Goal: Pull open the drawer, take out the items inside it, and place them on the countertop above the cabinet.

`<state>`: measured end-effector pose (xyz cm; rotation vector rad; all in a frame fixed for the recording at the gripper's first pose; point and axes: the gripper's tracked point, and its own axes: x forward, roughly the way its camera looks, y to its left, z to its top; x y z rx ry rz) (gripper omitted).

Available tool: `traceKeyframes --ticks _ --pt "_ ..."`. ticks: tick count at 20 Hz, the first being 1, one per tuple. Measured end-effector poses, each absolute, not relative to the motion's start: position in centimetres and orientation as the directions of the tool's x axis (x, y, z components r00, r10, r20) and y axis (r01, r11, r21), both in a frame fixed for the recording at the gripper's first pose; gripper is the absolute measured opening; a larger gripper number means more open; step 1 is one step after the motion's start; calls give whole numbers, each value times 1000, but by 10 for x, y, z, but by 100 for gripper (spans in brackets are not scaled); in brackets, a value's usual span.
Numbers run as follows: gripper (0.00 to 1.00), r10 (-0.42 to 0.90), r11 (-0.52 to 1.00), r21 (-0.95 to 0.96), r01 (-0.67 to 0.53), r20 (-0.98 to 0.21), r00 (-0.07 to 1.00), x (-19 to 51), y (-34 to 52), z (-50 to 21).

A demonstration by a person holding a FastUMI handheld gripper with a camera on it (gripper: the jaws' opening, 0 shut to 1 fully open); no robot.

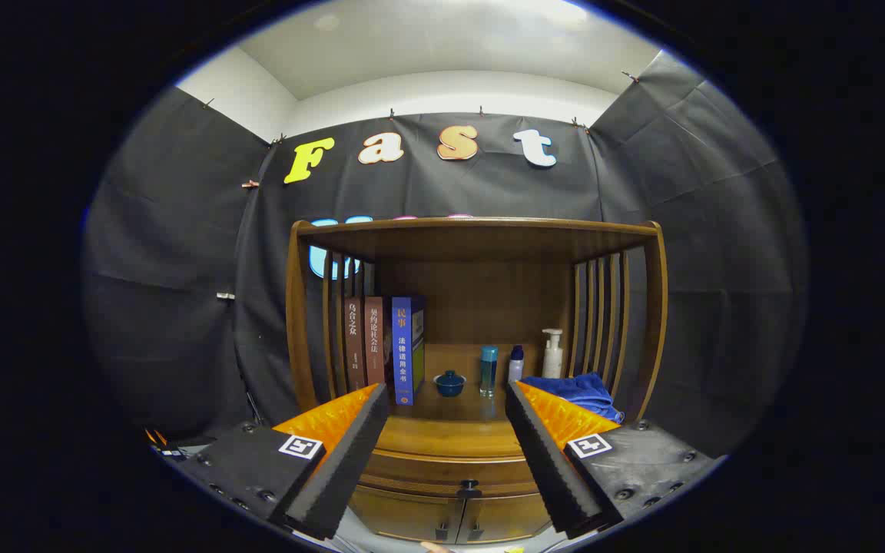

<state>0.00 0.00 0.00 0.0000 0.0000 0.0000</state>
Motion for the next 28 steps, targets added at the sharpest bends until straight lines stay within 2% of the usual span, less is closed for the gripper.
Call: traceKeyframes --ticks 19,28 --pt "99 -11 999 -30 14 78 997 -11 7 28" --pt "99 -8 1000 -10 8 31 999 0 1 2"
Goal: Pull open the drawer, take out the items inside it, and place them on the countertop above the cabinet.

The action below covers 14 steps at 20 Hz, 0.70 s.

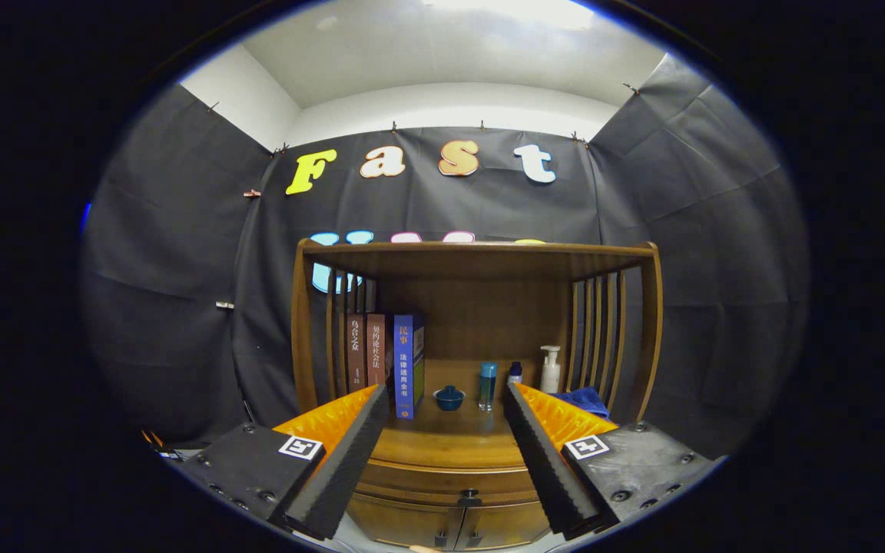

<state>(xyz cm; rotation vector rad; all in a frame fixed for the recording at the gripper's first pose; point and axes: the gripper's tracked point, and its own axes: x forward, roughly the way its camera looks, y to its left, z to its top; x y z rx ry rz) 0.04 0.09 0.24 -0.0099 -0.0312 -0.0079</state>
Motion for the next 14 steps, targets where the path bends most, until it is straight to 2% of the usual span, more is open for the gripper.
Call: traceKeyframes --ticks 5,14 --pt "99 -8 1000 25 10 -61 998 20 -6 -44" --pt "100 -24 997 63 47 -321 947 66 -32 -182"
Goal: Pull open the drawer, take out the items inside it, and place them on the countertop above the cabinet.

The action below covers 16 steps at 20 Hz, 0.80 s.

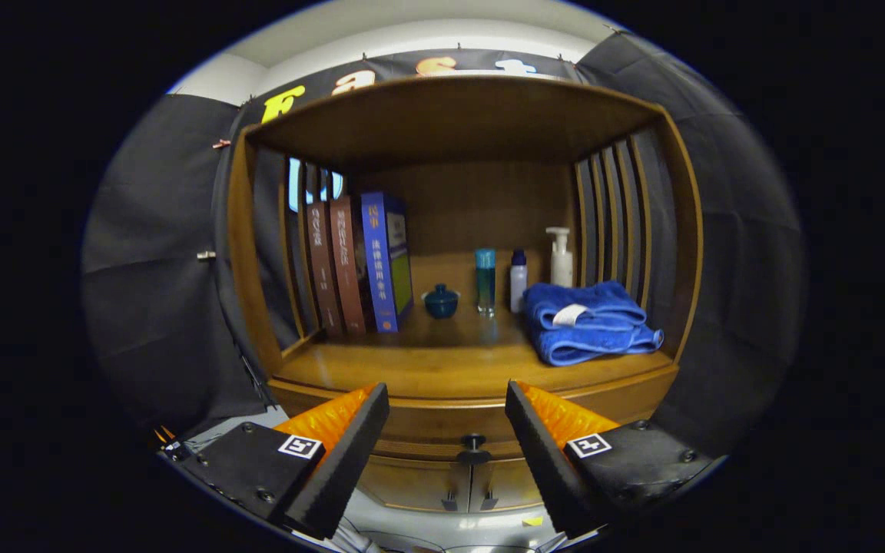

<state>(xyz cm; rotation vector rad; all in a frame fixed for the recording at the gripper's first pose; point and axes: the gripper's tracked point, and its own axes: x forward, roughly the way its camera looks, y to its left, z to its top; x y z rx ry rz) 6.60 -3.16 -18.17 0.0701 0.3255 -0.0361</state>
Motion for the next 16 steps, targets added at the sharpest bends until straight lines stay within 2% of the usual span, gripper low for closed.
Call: traceKeyframes --ticks 7,13,16 --pt "99 -50 993 70 100 -516 855 83 -51 -285" --pt "99 -47 992 68 107 -588 807 87 -57 -327" --pt "64 -9 992 97 86 -610 792 86 -51 -331"
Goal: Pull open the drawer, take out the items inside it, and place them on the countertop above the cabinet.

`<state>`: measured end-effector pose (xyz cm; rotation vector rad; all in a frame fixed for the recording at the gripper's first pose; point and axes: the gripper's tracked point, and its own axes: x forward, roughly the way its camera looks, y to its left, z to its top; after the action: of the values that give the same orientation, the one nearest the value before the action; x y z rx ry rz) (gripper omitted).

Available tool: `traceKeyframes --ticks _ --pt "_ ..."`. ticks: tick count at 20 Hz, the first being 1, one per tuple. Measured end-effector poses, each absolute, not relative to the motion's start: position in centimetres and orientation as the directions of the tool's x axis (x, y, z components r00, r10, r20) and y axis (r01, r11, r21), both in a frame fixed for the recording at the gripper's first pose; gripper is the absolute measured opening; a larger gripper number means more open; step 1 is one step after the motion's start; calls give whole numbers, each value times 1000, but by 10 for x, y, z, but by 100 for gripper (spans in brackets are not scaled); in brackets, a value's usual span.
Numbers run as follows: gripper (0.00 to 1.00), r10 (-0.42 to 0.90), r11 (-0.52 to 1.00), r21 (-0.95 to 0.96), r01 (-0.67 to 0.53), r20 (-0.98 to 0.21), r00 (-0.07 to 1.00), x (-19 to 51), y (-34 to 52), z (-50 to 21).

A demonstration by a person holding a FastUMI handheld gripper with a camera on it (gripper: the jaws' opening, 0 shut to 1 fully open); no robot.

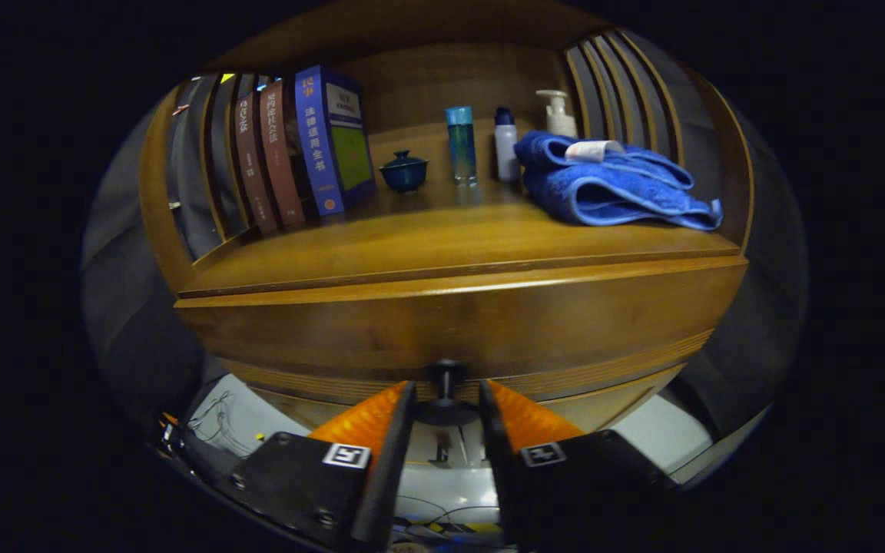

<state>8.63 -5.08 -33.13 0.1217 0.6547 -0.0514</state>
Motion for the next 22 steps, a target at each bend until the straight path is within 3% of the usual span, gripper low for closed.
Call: traceKeyframes --ticks 2,3,4,11,22 --pt "45 -23 994 71 83 -608 793 91 -51 -336" --pt "45 -27 995 62 81 -606 795 91 -51 -337" --pt "37 -27 995 58 79 -606 795 90 -52 -335" --pt "37 -20 995 64 80 -643 766 77 -50 -334" --pt "37 18 996 75 56 -739 673 -37 -44 -321"
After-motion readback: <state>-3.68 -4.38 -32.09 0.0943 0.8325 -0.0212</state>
